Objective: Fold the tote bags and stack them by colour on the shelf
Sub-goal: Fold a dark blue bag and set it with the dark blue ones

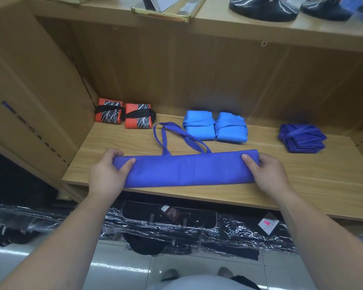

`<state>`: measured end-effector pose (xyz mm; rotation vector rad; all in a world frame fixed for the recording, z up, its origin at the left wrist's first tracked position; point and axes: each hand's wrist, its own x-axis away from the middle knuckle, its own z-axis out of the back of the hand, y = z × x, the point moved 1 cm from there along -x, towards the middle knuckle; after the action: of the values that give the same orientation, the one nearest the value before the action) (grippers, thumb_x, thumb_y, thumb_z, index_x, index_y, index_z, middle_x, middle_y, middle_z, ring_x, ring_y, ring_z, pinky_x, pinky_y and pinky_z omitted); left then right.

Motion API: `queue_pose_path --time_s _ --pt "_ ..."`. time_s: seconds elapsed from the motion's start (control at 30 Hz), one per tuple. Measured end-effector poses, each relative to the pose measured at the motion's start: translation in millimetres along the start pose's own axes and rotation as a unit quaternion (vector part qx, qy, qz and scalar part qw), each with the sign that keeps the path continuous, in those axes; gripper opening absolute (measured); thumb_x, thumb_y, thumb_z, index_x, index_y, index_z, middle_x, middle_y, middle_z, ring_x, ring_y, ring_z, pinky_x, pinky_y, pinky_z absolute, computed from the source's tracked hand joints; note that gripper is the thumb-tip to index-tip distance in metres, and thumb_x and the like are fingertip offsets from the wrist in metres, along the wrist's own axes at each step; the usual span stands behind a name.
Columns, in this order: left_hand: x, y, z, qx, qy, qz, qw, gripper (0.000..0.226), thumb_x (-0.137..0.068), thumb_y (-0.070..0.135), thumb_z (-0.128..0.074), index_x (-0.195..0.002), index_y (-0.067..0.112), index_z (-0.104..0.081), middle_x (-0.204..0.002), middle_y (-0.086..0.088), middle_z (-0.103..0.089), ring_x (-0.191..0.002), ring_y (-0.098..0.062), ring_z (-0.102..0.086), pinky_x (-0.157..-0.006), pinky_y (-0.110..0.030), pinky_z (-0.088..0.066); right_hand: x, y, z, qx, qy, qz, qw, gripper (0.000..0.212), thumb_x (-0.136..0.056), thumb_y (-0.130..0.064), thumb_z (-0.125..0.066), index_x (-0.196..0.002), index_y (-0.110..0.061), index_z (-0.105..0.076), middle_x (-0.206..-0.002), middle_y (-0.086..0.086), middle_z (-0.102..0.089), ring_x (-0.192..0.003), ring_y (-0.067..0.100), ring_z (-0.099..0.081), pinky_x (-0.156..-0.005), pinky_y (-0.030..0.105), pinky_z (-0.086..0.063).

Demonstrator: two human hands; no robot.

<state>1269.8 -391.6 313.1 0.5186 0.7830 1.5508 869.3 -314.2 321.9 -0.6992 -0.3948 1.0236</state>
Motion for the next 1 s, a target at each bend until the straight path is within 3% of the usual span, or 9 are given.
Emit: queue_pose_path --time_s 0.1,0.3,0.43,0.57,0.67,0.73,0.8,0.87,1.0 --pt "-6 -4 -5 -0.032 0.006 -0.035 0.999 0.032 -0.085 0.034 -0.079 -0.103 0.011 -0.068 -0.104 -0.005 -0.066 -0.099 -0.028 -0.061 -0.088 -0.038 -0.048 -1 -5 -6 0.038 0.034 -0.010 0.999 0.031 -0.090 -0.045 -0.070 -0.079 -0.017 -0.060 -0.069 -0.001 -0.062 -0.071 0.028 -0.055 -0.061 0.036 -0.036" --pt "-7 0 -12 -0.189 -0.027 -0.062 0.980 0.065 -0.074 0.075 -0.068 -0.112 0.022 -0.069 -0.106 -0.002 -0.056 -0.096 -0.029 -0.060 -0.083 -0.043 -0.052 5 -1 -12 0.080 0.093 -0.027 0.992 0.049 -0.082 -0.043 -0.079 -0.122 -0.021 -0.061 -0.098 0.003 -0.063 -0.095 0.026 -0.060 -0.077 0.032 -0.043" --pt "-12 7 -17 -0.231 -0.045 -0.061 0.970 0.065 -0.071 0.076 -0.066 -0.108 0.023 -0.067 -0.102 -0.002 -0.051 -0.093 -0.029 -0.058 -0.079 -0.041 -0.050 10 3 -15 0.076 0.109 0.032 0.991 0.041 -0.083 -0.027 -0.080 -0.121 -0.019 -0.067 -0.109 0.007 -0.057 -0.101 0.027 -0.060 -0.089 0.038 -0.050" --pt "-15 11 -19 -0.259 -0.050 -0.074 0.962 0.065 -0.072 0.075 -0.068 -0.106 0.020 -0.065 -0.107 -0.005 -0.055 -0.105 -0.032 -0.050 -0.084 -0.044 -0.044 16 -3 -23 0.209 0.113 0.173 0.956 0.029 -0.086 -0.011 -0.067 -0.111 -0.021 -0.074 -0.118 0.009 -0.062 -0.110 0.039 -0.057 -0.093 0.046 -0.043" --pt "-16 12 -20 -0.258 -0.058 -0.087 0.960 0.064 -0.073 0.074 -0.068 -0.104 0.019 -0.061 -0.105 -0.004 -0.059 -0.104 -0.031 -0.050 -0.085 -0.044 -0.043 23 -30 -36 0.252 -0.022 0.308 0.917 0.038 -0.095 -0.034 -0.046 -0.124 -0.030 -0.069 -0.140 0.001 -0.059 -0.132 0.033 -0.051 -0.110 0.044 -0.030" --pt "-17 11 -20 -0.246 -0.062 -0.089 0.963 0.062 -0.072 0.074 -0.069 -0.103 0.020 -0.061 -0.100 -0.003 -0.063 -0.101 -0.031 -0.052 -0.085 -0.043 -0.044 29 -52 -48 0.270 -0.183 0.340 0.882 0.056 -0.100 -0.061 -0.024 -0.145 -0.040 -0.049 -0.162 -0.010 -0.033 -0.153 0.021 -0.023 -0.123 0.040 -0.009" --pt "-16 11 -19 -0.228 -0.067 -0.086 0.967 0.062 -0.072 0.072 -0.071 -0.107 0.021 -0.062 -0.100 -0.003 -0.065 -0.101 -0.031 -0.056 -0.086 -0.043 -0.045 33 -64 -60 0.306 -0.278 0.344 0.843 0.071 -0.093 -0.073 -0.004 -0.157 -0.046 -0.019 -0.167 -0.018 -0.001 -0.155 0.012 0.010 -0.123 0.040 0.011" --pt "-12 13 -18 -0.185 -0.068 -0.080 0.977 0.064 -0.071 0.065 -0.077 -0.113 0.019 -0.061 -0.103 -0.004 -0.066 -0.102 -0.031 -0.059 -0.086 -0.043 -0.047 36 -65 -67 0.339 -0.306 0.342 0.821 0.073 -0.089 -0.074 -0.001 -0.157 -0.048 0.001 -0.165 -0.019 0.016 -0.151 0.011 0.025 -0.123 0.044 0.018" --pt "-3 17 -6 -0.050 -0.071 0.003 0.996 0.075 -0.070 0.044 -0.088 -0.132 0.026 -0.051 -0.101 0.000 -0.064 -0.096 -0.027 -0.062 -0.081 -0.038 -0.051 38 -60 -70 0.353 -0.306 0.346 0.813 0.073 -0.090 -0.077 -0.002 -0.156 -0.048 0.010 -0.164 -0.019 0.023 -0.149 0.013 0.031 -0.122 0.046 0.018"
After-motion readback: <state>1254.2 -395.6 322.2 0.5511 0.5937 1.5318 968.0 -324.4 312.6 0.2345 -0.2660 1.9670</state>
